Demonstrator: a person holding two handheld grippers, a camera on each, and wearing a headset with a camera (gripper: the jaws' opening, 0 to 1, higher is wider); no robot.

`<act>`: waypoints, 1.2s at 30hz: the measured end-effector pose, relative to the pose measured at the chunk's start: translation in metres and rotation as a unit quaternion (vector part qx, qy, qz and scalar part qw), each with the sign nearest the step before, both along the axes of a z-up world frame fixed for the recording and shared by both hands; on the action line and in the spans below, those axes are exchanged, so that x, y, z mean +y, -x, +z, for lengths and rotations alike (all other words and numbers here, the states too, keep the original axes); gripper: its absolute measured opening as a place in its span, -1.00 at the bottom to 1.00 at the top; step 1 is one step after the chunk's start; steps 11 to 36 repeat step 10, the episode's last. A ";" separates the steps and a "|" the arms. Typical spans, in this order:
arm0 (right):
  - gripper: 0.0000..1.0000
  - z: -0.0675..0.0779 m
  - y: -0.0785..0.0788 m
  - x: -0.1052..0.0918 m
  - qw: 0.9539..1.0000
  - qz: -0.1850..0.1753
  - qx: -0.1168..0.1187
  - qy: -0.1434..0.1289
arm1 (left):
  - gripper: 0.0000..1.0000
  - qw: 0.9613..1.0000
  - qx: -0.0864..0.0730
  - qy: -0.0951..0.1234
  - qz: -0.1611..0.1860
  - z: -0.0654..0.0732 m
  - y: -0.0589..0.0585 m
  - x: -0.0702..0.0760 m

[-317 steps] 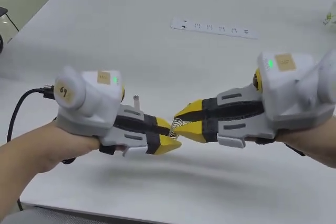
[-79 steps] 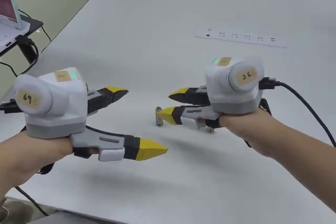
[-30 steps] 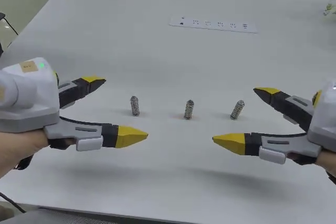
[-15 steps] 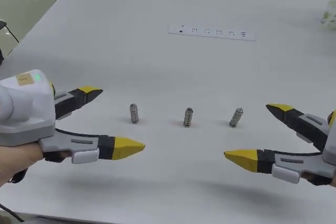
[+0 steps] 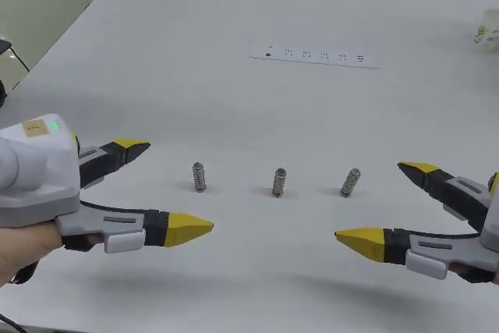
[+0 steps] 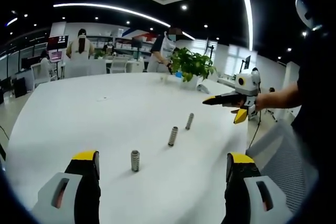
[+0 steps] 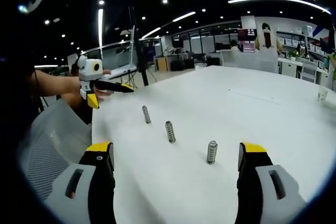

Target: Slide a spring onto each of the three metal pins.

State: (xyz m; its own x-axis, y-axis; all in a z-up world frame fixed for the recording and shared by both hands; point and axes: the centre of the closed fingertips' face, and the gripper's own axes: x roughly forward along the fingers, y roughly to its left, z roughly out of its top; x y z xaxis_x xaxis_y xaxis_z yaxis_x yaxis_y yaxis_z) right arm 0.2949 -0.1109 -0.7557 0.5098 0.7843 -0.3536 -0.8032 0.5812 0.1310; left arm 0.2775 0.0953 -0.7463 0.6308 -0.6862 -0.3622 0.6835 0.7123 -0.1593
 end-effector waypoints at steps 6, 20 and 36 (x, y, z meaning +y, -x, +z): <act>0.99 -0.001 0.002 -0.001 1.000 -0.001 0.002 0.003 | 0.96 1.000 0.004 0.000 -0.002 -0.002 0.002 -0.001; 0.98 0.000 0.001 -0.003 1.000 -0.008 0.001 0.000 | 0.96 1.000 0.006 0.001 -0.002 -0.003 0.003 -0.002; 0.98 0.000 0.001 -0.003 1.000 -0.008 0.001 0.000 | 0.96 1.000 0.006 0.001 -0.002 -0.003 0.003 -0.002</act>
